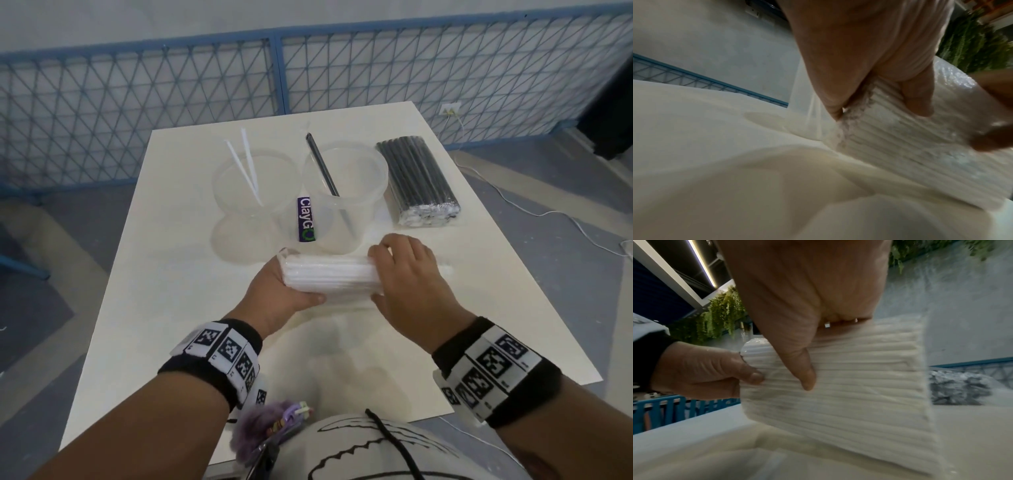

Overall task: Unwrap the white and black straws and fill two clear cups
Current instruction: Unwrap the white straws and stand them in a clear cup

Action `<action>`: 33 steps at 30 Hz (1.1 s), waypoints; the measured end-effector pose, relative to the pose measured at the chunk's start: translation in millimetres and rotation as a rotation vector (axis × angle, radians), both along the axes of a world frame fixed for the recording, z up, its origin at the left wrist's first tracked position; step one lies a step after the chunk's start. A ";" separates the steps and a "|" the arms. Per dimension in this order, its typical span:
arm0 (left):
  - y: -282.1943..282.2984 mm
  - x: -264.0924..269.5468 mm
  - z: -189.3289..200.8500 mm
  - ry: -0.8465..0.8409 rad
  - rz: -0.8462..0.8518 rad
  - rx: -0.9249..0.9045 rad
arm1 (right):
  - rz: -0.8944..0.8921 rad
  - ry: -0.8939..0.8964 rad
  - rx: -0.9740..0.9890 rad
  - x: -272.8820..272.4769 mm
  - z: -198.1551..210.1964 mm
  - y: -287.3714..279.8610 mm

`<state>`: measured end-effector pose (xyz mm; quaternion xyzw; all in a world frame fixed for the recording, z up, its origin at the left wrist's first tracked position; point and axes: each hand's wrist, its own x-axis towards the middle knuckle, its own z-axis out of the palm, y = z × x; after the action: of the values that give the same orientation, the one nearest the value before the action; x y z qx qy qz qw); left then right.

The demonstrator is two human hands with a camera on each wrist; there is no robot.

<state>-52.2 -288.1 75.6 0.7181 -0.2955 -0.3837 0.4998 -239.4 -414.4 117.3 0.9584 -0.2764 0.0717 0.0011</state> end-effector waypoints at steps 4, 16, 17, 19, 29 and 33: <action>-4.3 -20.0 1.8 -0.203 -0.041 -0.091 | 0.168 -0.058 0.008 26.7 -0.4 17.7; 18.0 -17.4 -29.8 -0.955 -0.515 -0.074 | 0.326 -0.024 0.211 17.4 -43.6 40.8; 19.7 -16.6 -31.9 -0.959 -0.574 -0.058 | 0.335 0.006 0.233 13.1 -46.3 41.4; 21.8 -12.9 -28.4 -0.907 -0.702 0.024 | 0.370 0.061 0.305 4.3 -49.2 39.5; -17.5 -5.9 -9.4 -0.868 -0.852 0.119 | -0.032 -0.120 0.745 14.3 -50.1 -1.1; -24.7 -7.6 -6.4 -0.878 -0.883 0.160 | 0.028 -0.153 0.641 22.3 -68.9 -1.6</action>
<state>-59.7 -312.7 69.3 0.6542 -0.7124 -0.2439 0.0709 -217.1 -416.1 48.4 0.9054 -0.2709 0.0528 -0.3225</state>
